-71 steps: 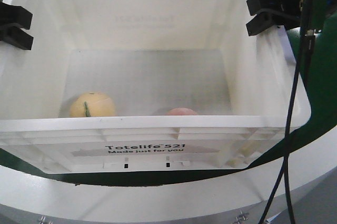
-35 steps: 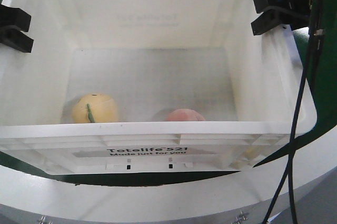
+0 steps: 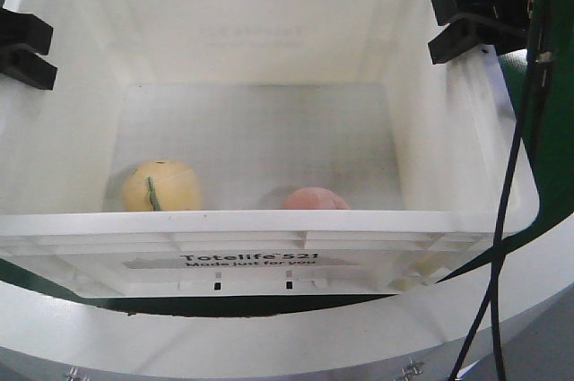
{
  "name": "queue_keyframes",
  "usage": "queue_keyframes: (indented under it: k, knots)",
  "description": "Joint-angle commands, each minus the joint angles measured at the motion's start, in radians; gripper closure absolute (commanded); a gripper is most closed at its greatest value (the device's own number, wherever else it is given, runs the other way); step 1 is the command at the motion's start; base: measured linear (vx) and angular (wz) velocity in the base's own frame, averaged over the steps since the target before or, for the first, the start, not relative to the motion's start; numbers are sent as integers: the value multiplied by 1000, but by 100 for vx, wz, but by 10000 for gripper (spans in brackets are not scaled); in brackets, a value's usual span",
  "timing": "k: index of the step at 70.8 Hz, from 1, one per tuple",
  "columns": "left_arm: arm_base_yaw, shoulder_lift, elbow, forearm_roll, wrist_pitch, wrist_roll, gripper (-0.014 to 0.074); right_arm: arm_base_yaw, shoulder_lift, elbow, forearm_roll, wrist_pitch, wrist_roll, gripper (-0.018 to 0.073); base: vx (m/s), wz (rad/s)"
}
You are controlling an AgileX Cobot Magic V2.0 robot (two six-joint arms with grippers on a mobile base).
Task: Place moving items into box and shelve
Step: 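Hold the crate with both grippers while the base drives away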
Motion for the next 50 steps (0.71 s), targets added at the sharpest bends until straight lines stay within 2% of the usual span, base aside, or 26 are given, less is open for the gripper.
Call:
queue_keyframes:
  k: [1,50]
  knots:
    - [-3,-41,-45,-53,-99,16,615,-1,-45,-39,68,-84,-27,571,0,0]
    - [-3,-41,-44,-53,-99,16,613,-1,-45,-39,68,-84,-27,571,0,0]
